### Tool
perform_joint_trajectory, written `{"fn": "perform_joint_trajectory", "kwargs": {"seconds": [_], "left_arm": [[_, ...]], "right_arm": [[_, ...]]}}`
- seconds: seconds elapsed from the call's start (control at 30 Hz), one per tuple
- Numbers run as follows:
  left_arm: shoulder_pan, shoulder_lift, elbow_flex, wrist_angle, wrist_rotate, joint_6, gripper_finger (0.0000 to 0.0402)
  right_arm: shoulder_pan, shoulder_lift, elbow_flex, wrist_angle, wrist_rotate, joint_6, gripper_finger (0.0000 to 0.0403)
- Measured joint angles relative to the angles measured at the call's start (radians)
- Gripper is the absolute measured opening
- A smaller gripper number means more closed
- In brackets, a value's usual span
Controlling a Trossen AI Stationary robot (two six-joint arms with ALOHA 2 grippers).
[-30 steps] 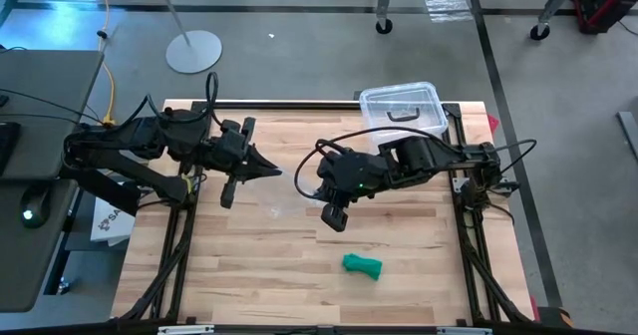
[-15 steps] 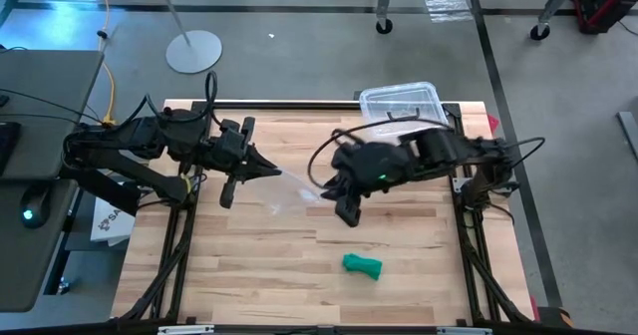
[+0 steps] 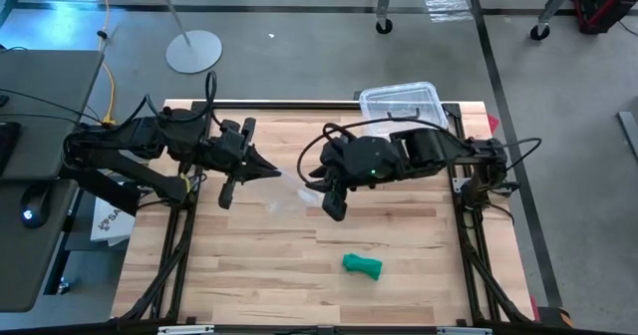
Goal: Roll bandage
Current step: Open the transparent zip bag
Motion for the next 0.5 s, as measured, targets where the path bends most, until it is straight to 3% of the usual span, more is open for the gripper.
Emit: {"fn": "perform_joint_trajectory", "kwargs": {"seconds": [0.33, 0.5], "left_arm": [[0.0, 0.0, 0.0, 0.001, 0.001, -0.002, 0.0], [0.0, 0.001, 0.0, 0.001, 0.002, -0.002, 0.0]], "right_arm": [[-0.015, 0.008, 0.0, 0.029, -0.003, -0.032, 0.0112], [-0.015, -0.004, 0.002, 0.048, -0.095, -0.045, 0.0112]]}}
